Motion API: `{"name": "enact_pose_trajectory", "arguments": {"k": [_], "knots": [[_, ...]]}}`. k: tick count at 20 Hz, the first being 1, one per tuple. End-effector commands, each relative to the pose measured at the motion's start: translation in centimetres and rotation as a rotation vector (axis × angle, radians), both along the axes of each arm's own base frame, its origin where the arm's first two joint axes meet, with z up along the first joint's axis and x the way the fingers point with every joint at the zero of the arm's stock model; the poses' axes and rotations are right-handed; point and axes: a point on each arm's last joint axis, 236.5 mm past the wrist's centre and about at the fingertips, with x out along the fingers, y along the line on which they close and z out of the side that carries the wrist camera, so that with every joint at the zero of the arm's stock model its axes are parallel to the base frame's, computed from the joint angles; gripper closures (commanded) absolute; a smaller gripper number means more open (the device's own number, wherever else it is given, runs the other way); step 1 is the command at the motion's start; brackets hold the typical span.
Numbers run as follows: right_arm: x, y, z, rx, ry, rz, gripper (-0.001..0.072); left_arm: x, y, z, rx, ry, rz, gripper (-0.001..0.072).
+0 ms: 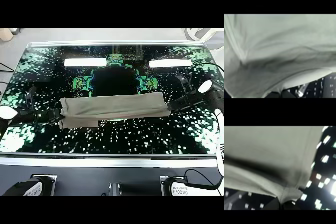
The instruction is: Fold the shirts.
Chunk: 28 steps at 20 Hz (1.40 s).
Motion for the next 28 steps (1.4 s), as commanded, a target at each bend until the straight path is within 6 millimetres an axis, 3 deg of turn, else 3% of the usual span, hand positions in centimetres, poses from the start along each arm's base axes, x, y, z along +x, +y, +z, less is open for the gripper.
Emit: {"name": "enact_pose_trajectory", "arguments": {"k": [1,5,11,14,17,18,19,20,21,24,28], "knots": [[3.7,0.0,0.4,-0.001,-0.095,-0.041,0.0698,3.2,0.7,-0.5,0.016,-0.003,-0.026,0.0678],[7.2,0.2,0.6,0.046,-0.196,-0.102,0.0698,7.2,1.7,-1.7,0.021,0.019,-0.011,0.0678],[9.4,0.5,-2.9,0.102,-0.187,-0.157,0.0697,10.4,2.4,-4.9,0.026,0.056,-0.018,0.0678],[9.7,0.5,-4.1,0.110,-0.177,-0.171,0.0696,11.6,3.1,-6.5,0.035,0.055,0.016,0.0677],[8.7,1.0,-5.5,0.127,-0.116,-0.162,0.0692,12.4,2.6,-8.0,0.041,0.051,0.029,0.0675],[8.4,1.3,-5.6,0.136,-0.104,-0.159,0.0598,12.8,2.4,-7.8,0.039,0.034,0.038,0.0636],[8.4,1.6,-5.1,0.154,-0.104,-0.162,0.0259,13.3,2.4,-7.3,0.031,0.020,0.043,0.0445],[8.5,1.7,-4.4,0.153,-0.110,-0.137,0.0001,13.6,2.3,-6.6,0.029,0.009,0.038,0.0169],[8.5,1.7,-3.4,0.137,-0.120,-0.097,-0.0003,13.8,2.2,-5.5,0.023,0.001,0.022,0.0051],[9.6,1.0,-1.6,0.114,-0.164,-0.100,-0.0006,14.3,1.8,-1.4,0.018,-0.057,-0.028,0.0053],[10.2,1.4,-3.2,0.174,-0.132,-0.200,-0.0006,14.1,0.9,4.2,0.030,-0.175,-0.058,0.0055]]}}
